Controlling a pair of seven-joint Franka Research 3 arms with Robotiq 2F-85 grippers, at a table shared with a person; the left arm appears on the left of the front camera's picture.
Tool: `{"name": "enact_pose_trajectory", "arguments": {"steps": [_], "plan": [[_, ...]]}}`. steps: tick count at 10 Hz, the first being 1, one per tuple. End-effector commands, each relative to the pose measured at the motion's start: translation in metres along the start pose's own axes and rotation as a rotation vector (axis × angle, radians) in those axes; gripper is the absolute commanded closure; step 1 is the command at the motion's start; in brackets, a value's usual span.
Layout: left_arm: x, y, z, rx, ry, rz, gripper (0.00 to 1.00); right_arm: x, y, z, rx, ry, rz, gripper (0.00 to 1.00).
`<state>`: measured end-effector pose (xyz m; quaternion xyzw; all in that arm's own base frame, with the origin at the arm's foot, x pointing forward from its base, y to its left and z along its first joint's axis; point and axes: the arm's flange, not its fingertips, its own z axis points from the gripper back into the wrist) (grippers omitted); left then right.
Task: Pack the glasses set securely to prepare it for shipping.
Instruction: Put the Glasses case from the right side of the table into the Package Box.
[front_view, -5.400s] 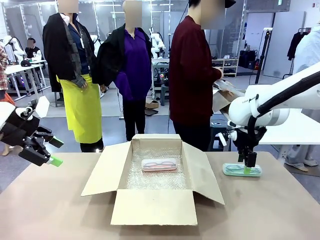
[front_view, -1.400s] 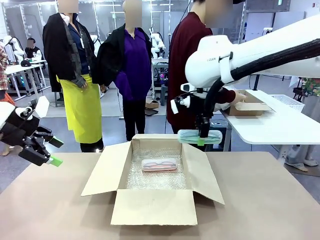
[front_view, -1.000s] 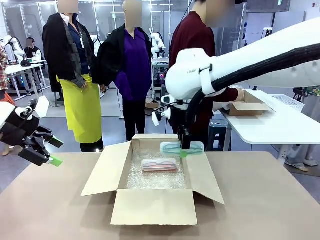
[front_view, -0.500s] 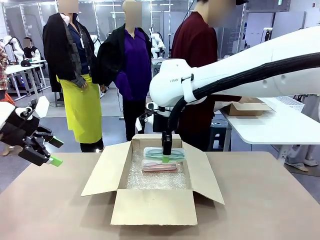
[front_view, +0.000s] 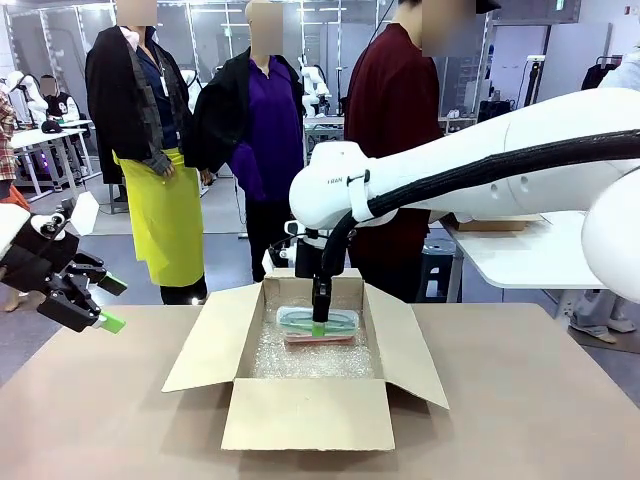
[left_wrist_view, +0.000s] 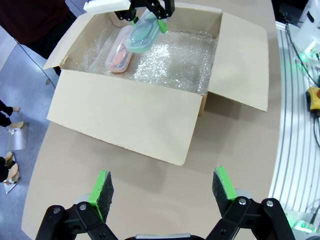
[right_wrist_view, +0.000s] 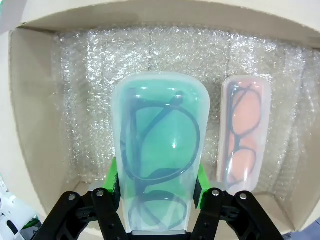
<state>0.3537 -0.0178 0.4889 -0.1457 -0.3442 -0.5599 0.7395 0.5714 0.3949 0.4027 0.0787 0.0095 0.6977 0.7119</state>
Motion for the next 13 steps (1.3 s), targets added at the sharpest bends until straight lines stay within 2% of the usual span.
{"name": "enact_pose_trajectory", "arguments": {"steps": [1,4,7,10,11,12,13], "plan": [[-0.001,0.002,0.001,-0.012,-0.026,-0.013,0.0,0.012,0.0,-0.008,-0.01,0.023,-0.047,1.0],[-0.001,0.002,0.001,-0.012,-0.026,-0.013,0.0,0.013,-0.008,-0.033,-0.023,0.022,-0.065,1.0],[-0.001,0.002,0.001,-0.012,-0.026,-0.013,0.0,0.01,-0.016,-0.061,-0.016,0.07,-0.074,1.0],[-0.001,0.002,0.001,-0.012,-0.026,-0.013,0.0,0.009,-0.012,-0.064,-0.011,0.088,-0.083,1.0],[-0.001,0.002,0.001,-0.012,-0.026,-0.013,0.0,0.009,-0.011,-0.063,-0.015,0.094,-0.088,0.11],[-0.001,0.002,0.001,-0.012,-0.026,-0.013,0.0,0.009,-0.01,-0.061,-0.017,0.095,-0.086,0.0],[-0.001,0.002,0.001,-0.012,-0.026,-0.013,0.0,0.009,-0.01,-0.061,-0.019,0.101,-0.084,0.0]]}}
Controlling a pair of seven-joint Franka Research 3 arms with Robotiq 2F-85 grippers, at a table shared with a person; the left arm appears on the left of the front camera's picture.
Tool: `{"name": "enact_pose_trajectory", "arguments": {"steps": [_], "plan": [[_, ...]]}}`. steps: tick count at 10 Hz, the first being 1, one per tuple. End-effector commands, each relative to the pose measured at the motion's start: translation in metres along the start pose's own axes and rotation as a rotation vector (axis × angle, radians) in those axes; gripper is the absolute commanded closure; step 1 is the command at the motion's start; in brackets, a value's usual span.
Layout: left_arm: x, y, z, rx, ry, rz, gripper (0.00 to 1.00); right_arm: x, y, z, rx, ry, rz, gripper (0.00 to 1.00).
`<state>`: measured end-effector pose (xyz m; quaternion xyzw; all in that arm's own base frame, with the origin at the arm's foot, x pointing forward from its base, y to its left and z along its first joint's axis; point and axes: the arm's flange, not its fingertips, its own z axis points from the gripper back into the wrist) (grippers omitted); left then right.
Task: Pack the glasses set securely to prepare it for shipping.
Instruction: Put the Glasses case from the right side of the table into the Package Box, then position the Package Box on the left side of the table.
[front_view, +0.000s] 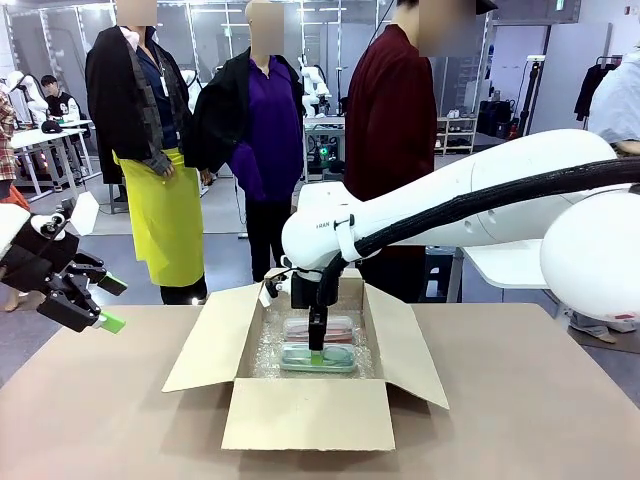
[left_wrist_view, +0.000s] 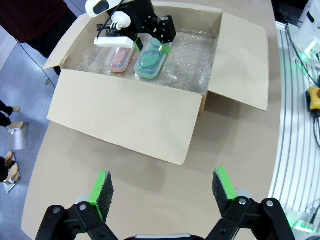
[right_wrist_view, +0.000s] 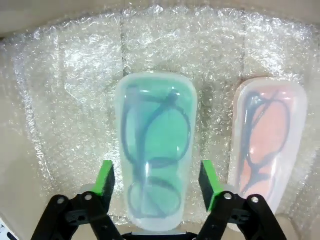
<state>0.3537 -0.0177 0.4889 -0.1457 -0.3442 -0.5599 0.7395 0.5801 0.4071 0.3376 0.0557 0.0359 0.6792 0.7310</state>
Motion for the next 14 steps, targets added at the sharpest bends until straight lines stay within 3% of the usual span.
{"name": "enact_pose_trajectory", "arguments": {"steps": [1,14], "plan": [[-0.001,0.002,0.001,-0.012,-0.026,-0.013,0.0,0.003,0.008,0.005,-0.025,0.037,-0.025,0.0],[-0.001,0.002,0.001,-0.012,-0.026,-0.013,0.0,0.003,0.002,0.009,-0.018,0.0,0.003,0.0]]}}
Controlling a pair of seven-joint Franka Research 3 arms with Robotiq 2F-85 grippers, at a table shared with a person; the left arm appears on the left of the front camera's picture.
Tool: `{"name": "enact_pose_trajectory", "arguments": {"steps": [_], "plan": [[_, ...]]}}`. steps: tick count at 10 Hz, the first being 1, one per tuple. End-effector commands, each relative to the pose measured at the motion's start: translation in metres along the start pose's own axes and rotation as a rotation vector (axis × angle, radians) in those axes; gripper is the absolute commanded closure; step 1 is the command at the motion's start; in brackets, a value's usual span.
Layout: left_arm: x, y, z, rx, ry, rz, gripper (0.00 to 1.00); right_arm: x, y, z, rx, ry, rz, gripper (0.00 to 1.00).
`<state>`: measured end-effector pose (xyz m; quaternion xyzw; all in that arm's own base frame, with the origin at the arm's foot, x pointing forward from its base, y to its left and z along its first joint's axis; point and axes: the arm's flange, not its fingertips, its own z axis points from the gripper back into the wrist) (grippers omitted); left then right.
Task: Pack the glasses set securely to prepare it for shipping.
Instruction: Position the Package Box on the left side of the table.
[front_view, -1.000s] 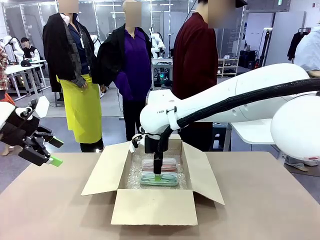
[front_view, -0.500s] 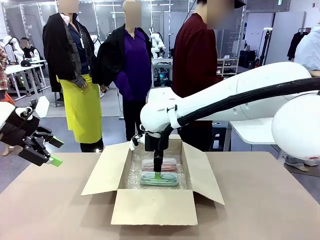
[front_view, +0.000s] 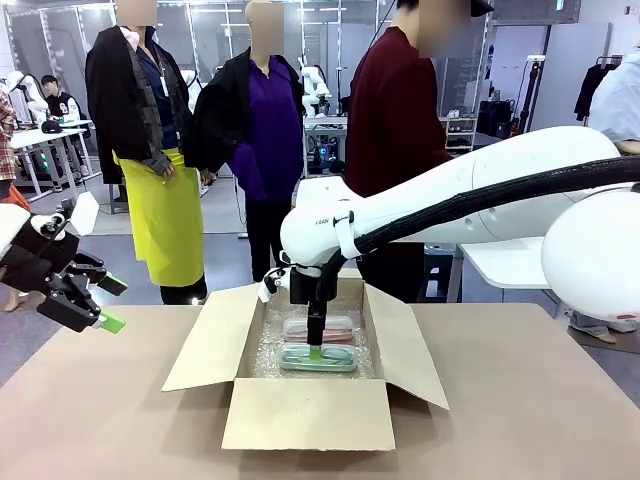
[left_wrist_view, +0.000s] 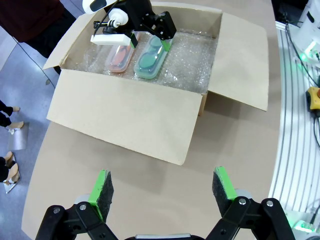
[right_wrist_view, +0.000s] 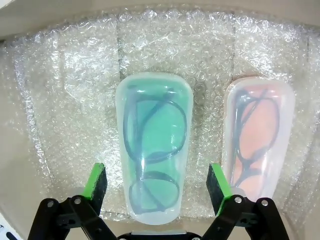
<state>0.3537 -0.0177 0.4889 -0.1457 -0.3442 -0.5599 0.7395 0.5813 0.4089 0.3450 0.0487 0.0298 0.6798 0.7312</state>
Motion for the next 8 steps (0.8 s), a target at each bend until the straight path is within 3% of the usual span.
{"name": "enact_pose_trajectory", "arguments": {"steps": [1,8], "plan": [[-0.0011,0.0015,0.0011,-0.012,-0.026,-0.013,0.0,0.0009,0.0023,0.0012,0.001,-0.001,0.003,0.0],[-0.0011,0.0015,0.0011,-0.012,-0.026,-0.013,0.0,0.0,0.0,0.0,0.0,0.0,0.0,0.0]]}}
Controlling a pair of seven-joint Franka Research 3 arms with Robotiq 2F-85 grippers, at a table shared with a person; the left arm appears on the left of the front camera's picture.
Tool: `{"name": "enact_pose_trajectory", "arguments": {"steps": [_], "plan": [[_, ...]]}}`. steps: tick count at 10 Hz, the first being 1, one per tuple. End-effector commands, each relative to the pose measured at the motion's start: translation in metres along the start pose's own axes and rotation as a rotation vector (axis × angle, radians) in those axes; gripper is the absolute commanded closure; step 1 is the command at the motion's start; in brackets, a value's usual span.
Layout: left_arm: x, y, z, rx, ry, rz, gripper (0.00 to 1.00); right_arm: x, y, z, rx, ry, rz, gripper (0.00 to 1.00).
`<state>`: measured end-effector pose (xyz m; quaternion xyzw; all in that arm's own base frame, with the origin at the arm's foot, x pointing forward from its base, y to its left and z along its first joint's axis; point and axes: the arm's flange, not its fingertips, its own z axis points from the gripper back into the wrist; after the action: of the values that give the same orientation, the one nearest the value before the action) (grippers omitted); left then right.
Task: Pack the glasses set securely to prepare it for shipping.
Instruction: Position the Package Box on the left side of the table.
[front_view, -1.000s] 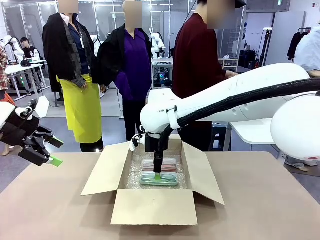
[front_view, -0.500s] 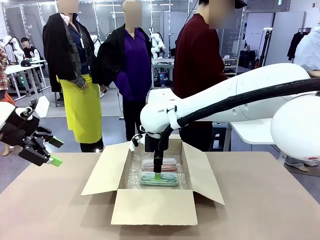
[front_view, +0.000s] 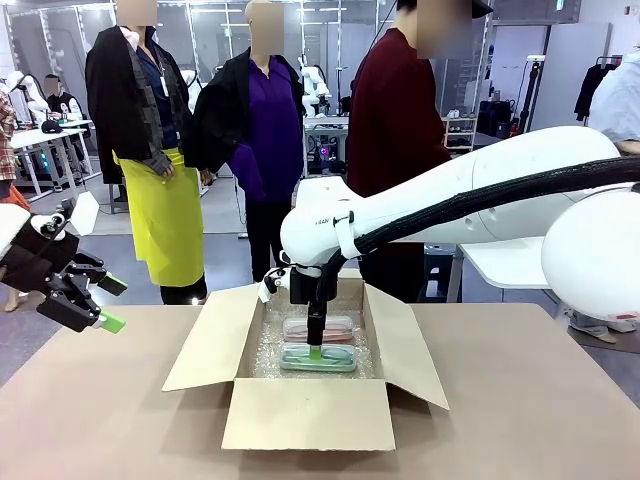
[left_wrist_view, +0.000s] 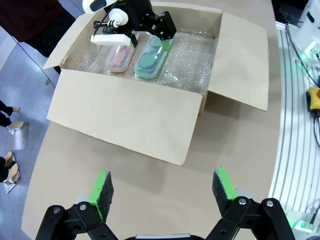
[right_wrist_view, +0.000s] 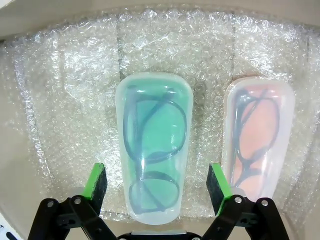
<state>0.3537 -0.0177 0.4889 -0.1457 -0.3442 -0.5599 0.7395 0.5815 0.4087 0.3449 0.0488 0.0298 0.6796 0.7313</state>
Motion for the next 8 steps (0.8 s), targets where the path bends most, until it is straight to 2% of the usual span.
{"name": "enact_pose_trajectory", "arguments": {"steps": [1,6,8], "plan": [[-0.001,0.002,0.001,-0.012,-0.026,-0.013,0.0,-0.008,0.005,0.02,-0.012,-0.008,-0.031,0.0],[-0.001,0.002,0.001,-0.012,-0.026,-0.013,0.0,-0.082,0.046,0.103,-0.065,-0.09,-0.11,0.0],[-0.001,0.002,0.001,-0.012,-0.026,-0.013,0.0,-0.111,0.067,0.133,-0.118,-0.106,-0.236,0.0]]}}
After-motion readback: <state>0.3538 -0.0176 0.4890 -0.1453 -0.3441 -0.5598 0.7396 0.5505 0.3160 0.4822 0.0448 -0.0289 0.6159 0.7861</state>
